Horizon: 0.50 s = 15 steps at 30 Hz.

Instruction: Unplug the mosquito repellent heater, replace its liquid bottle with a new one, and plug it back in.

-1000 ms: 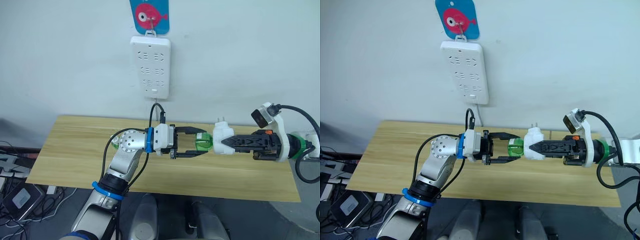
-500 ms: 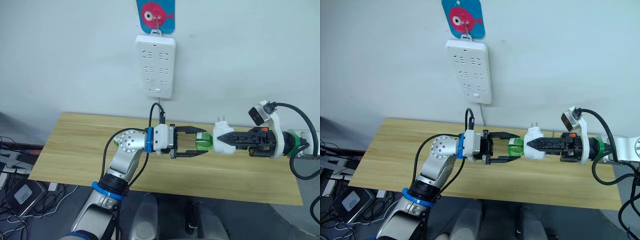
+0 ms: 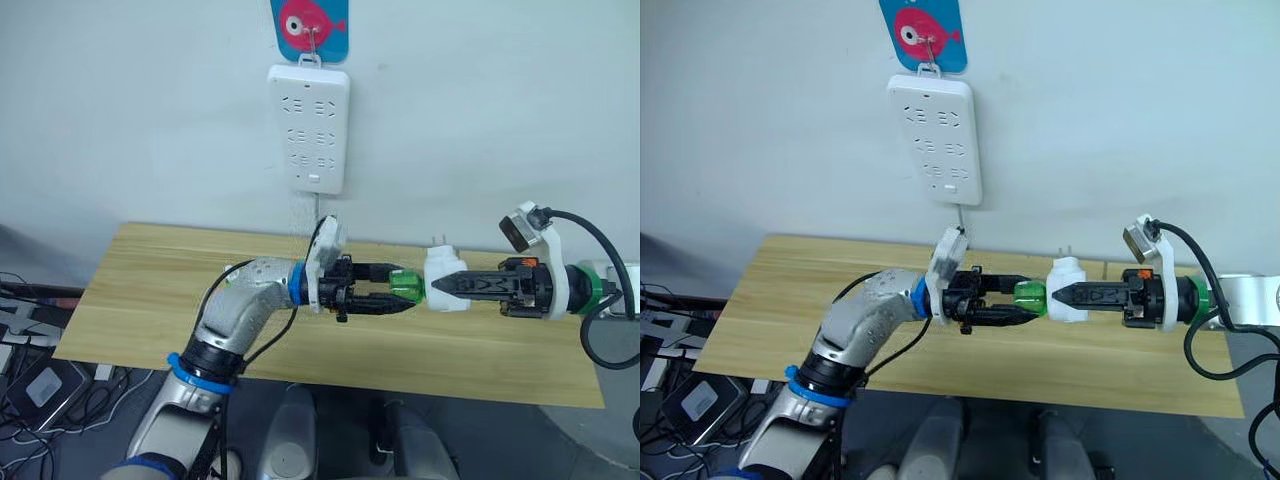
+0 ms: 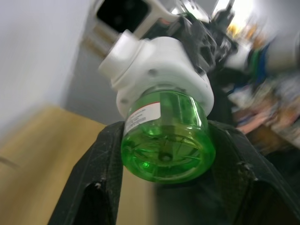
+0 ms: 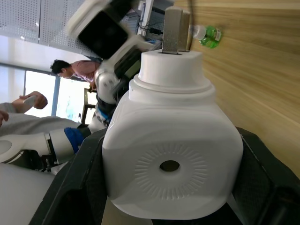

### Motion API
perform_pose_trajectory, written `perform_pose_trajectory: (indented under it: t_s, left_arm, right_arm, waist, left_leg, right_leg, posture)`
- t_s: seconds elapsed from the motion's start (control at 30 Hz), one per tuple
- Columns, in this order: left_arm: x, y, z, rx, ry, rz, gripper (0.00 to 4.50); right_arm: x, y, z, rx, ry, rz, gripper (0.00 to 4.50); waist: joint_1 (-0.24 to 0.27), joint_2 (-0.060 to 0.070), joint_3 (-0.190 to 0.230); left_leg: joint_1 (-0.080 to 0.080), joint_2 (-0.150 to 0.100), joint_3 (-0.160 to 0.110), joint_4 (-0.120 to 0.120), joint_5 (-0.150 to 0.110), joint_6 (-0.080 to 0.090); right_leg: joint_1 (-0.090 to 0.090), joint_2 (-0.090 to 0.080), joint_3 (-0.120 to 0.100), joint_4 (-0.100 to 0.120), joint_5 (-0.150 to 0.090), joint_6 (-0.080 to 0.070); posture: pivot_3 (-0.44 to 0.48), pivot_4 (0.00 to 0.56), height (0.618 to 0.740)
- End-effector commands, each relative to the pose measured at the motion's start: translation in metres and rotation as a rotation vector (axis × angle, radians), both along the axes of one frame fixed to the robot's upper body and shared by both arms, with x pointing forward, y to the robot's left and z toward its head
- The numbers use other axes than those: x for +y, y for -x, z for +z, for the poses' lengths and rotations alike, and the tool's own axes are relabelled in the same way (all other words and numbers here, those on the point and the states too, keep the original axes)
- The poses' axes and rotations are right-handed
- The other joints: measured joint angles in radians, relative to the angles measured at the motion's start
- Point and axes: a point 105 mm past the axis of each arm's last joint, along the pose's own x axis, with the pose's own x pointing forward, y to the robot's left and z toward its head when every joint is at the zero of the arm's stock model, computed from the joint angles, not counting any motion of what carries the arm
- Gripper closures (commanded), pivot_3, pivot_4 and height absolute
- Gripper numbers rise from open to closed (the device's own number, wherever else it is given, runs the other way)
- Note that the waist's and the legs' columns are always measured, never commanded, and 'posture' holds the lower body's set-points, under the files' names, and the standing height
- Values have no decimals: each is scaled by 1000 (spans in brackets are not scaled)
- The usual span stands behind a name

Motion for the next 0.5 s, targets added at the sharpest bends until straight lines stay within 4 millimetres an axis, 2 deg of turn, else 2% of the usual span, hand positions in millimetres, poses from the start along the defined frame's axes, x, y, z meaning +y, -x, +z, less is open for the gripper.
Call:
perform_pose_trajectory:
  t_s: [0.03,0.1,0.2,0.33,0.43,0.5]
  left_arm:
    - [17,-9,4,435,11,-29,2222]
    - [19,-8,6,544,21,-66,2222]
    - [17,0,8,546,14,-107,1209]
    - [17,-9,7,552,46,-36,23]
    - [28,-14,9,509,66,33,23]
    - [39,-13,17,357,68,86,23]
  right_arm:
    - [5,8,8,-48,24,47,1465]
    - [6,9,8,-55,27,55,1465]
    - [6,8,9,-50,5,44,1465]
    - [4,8,8,-40,-11,33,1465]
    - [0,7,10,-32,-27,22,1465]
    - [-5,3,10,-25,-41,-4,1465]
  waist:
    - [-3,0,1]
    - [-6,-2,2]
    - [-5,-3,2]
    - [1,-3,2]
    - [3,-3,2]
    - [1,-3,2]
  left_leg:
    - [0,0,0,1,0,0]
    - [-1,0,0,1,0,0]
    - [-2,0,1,1,1,-2]
    - [-2,1,2,1,3,-5]
    - [-2,1,2,1,3,-5]
    - [-2,1,4,1,3,-6]
  right_leg:
    - [0,0,0,0,0,0]
    - [0,0,0,-1,0,0]
    - [0,-1,-1,-1,0,0]
    - [0,-2,-3,0,0,-1]
    - [0,-3,-3,-1,0,0]
    - [0,-4,-2,-1,0,0]
  posture:
    - [308,304,740]
    - [308,304,740]
    - [296,303,740]
    - [290,304,740]
    - [287,304,740]
    - [287,304,740]
